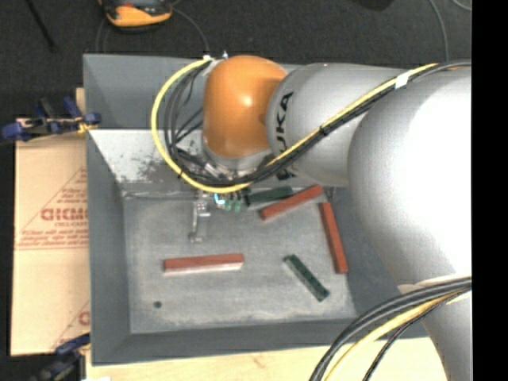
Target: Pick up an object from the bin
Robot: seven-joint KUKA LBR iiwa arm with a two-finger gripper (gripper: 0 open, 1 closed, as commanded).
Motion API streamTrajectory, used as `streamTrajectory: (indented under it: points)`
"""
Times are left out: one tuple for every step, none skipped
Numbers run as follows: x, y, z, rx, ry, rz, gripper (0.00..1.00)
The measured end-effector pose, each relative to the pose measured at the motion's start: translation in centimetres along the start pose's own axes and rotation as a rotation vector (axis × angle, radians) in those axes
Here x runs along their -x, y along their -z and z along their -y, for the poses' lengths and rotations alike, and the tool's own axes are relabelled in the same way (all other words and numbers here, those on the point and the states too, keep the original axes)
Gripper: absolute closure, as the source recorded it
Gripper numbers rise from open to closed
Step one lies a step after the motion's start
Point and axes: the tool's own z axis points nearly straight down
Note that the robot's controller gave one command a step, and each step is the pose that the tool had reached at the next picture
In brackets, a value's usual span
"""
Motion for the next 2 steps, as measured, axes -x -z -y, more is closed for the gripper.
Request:
streamTrajectory:
  points:
    - [0.2,0.5,0.0,0.001,-0.002,0.008,0.00]
    - [-3.4,-0.1,0.9,-0.001,0.063,0.010,0.00]
